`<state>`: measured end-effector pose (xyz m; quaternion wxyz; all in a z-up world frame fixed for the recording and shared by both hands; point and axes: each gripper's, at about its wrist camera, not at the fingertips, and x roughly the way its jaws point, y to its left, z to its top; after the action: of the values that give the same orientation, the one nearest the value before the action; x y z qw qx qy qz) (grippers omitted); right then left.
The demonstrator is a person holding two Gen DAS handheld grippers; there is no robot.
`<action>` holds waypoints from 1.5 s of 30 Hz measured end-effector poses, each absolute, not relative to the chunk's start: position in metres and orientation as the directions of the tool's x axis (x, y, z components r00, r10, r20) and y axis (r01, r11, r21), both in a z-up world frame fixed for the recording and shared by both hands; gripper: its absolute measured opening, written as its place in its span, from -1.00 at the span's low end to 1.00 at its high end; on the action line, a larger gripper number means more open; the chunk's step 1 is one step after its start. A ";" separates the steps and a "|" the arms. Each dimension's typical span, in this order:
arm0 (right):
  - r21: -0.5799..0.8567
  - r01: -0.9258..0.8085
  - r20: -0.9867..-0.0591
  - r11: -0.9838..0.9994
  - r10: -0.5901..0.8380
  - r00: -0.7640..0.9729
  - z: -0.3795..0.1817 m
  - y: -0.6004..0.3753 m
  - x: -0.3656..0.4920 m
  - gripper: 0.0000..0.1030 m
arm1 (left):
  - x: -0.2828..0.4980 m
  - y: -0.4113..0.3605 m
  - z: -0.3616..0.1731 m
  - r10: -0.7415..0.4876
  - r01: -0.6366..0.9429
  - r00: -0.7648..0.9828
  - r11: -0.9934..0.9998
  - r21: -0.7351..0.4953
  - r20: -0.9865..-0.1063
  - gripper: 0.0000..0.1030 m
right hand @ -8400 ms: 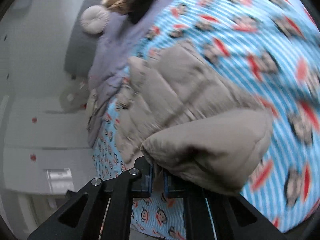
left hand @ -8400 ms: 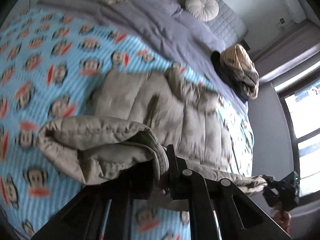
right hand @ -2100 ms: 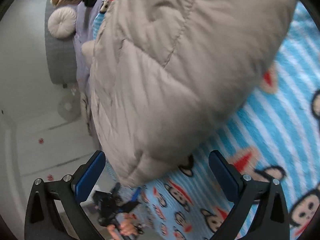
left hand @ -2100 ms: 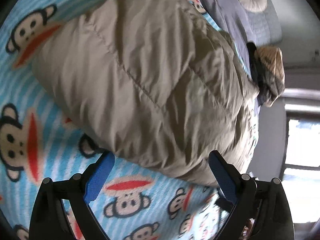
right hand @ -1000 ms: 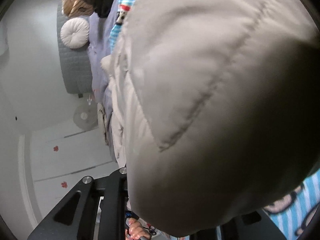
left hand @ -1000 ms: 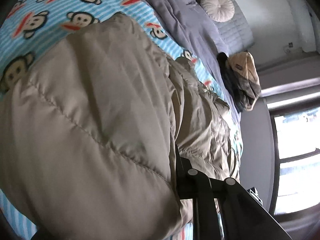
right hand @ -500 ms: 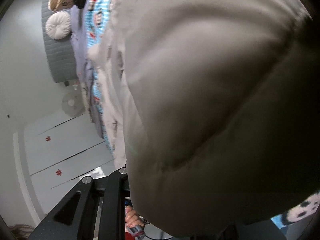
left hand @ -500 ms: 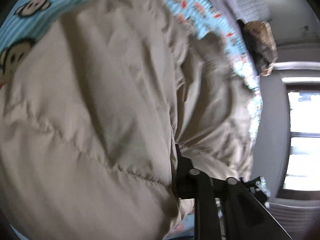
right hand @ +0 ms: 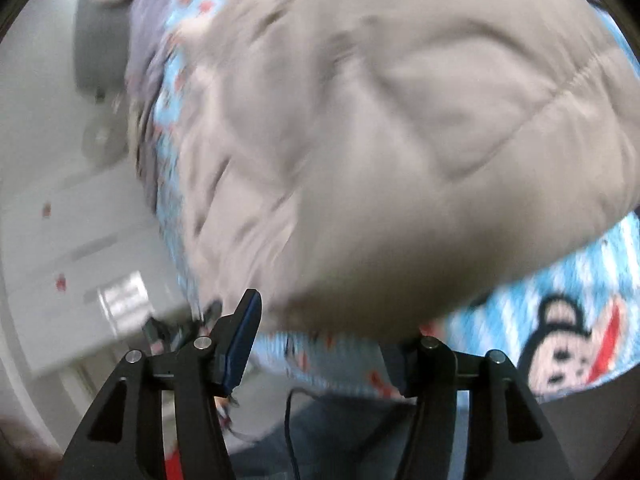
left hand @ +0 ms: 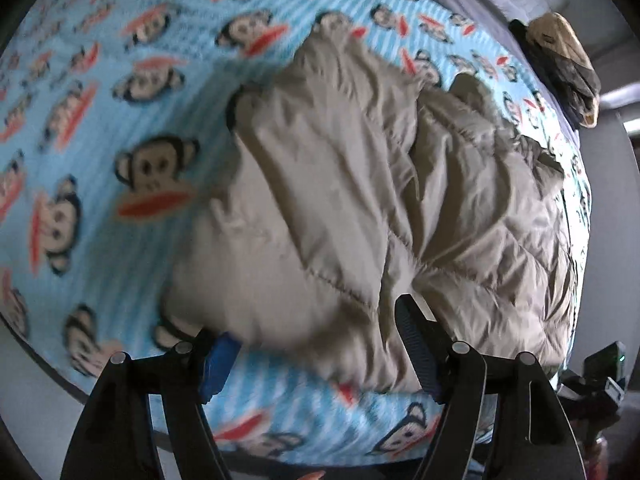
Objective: Fold large clothes
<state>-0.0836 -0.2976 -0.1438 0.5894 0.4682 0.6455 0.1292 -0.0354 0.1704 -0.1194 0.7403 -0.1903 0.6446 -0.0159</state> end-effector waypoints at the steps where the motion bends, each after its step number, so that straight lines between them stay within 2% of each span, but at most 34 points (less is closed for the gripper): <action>1: 0.722 0.425 -0.640 0.547 0.761 0.109 -0.138 -0.293 -0.084 0.19 | -0.034 0.170 -0.114 -0.261 -0.210 0.178 0.932 -0.296 -0.949 0.46; 2: 0.732 0.398 -0.631 0.553 0.770 0.090 -0.130 -0.288 -0.078 0.19 | -0.030 0.172 -0.108 -0.256 -0.196 0.185 0.936 -0.291 -0.949 0.46; 3: 0.751 0.372 -0.610 0.545 0.788 0.077 -0.123 -0.273 -0.080 0.19 | -0.028 0.175 -0.105 -0.256 -0.185 0.187 0.939 -0.290 -0.948 0.58; 4: 0.769 0.346 -0.591 0.538 0.804 0.063 -0.116 -0.265 -0.079 0.19 | -0.026 0.181 -0.103 -0.256 -0.179 0.189 0.940 -0.290 -0.948 0.96; 5: 0.781 0.312 -0.582 0.542 0.812 0.044 -0.108 -0.256 -0.076 0.19 | -0.021 0.184 -0.097 -0.249 -0.173 0.205 0.943 -0.285 -0.947 1.00; 11: 0.747 0.204 -0.650 0.632 0.760 0.027 -0.104 -0.217 -0.062 0.19 | -0.005 0.205 -0.087 -0.184 -0.140 0.248 0.965 -0.224 -0.951 1.00; 15: 0.666 0.176 -0.743 0.725 0.665 0.072 -0.100 -0.190 -0.036 0.19 | 0.023 0.215 -0.103 -0.169 -0.131 0.258 0.970 -0.207 -0.951 1.00; 19: 0.563 0.115 -0.826 0.819 0.552 0.109 -0.086 -0.153 0.013 0.19 | 0.060 0.226 -0.136 -0.257 -0.135 0.191 0.949 -0.285 -0.947 1.00; 22: 0.500 0.073 -0.864 0.863 0.491 0.115 -0.084 -0.156 0.015 0.18 | 0.078 0.235 -0.159 -0.333 -0.104 0.127 0.932 -0.347 -0.934 1.00; 23: 0.484 0.064 -0.872 0.873 0.474 0.122 -0.078 -0.153 0.016 0.11 | 0.079 0.237 -0.164 -0.353 -0.099 0.109 0.926 -0.363 -0.929 1.00; 24: 0.468 0.054 -0.879 0.882 0.459 0.129 -0.075 -0.149 0.018 -0.09 | 0.081 0.240 -0.170 -0.382 -0.094 0.091 0.916 -0.390 -0.920 1.00; 26: 0.424 0.045 -0.899 0.904 0.415 0.139 -0.078 -0.137 0.027 -0.34 | 0.085 0.245 -0.179 -0.452 -0.074 0.051 0.887 -0.455 -0.890 1.00; 27: 0.412 0.047 -0.904 0.910 0.402 0.145 -0.079 -0.135 0.029 -0.41 | 0.088 0.247 -0.182 -0.479 -0.061 0.034 0.875 -0.480 -0.877 1.00; 31: 0.403 0.103 -0.910 0.909 0.386 0.152 -0.099 -0.127 0.044 -0.48 | 0.105 0.246 -0.209 -0.620 -0.035 -0.081 0.784 -0.620 -0.780 1.00; 37: 0.349 0.149 -0.931 0.925 0.325 0.165 -0.129 -0.128 0.060 -0.52 | 0.113 0.209 -0.231 -0.648 0.070 -0.185 0.741 -0.668 -0.739 1.00; 42: 0.358 0.209 -0.930 0.910 0.327 0.170 -0.147 -0.135 0.065 -0.53 | 0.111 0.188 -0.237 -0.631 0.131 -0.215 0.738 -0.662 -0.745 1.00; 44: 0.361 0.232 -0.930 0.903 0.329 0.166 -0.155 -0.137 0.066 -0.54 | 0.109 0.183 -0.233 -0.660 0.140 -0.228 0.705 -0.695 -0.716 0.35; 45: 0.361 0.238 -0.930 0.902 0.329 0.164 -0.158 -0.137 0.067 -0.54 | 0.107 0.181 -0.232 -0.706 0.098 -0.251 0.662 -0.743 -0.662 -0.21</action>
<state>0.0668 -0.1370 -0.1583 0.7307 0.2196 0.6457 0.0312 0.1074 0.1809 -0.2319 0.5731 -0.2145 0.7087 -0.3510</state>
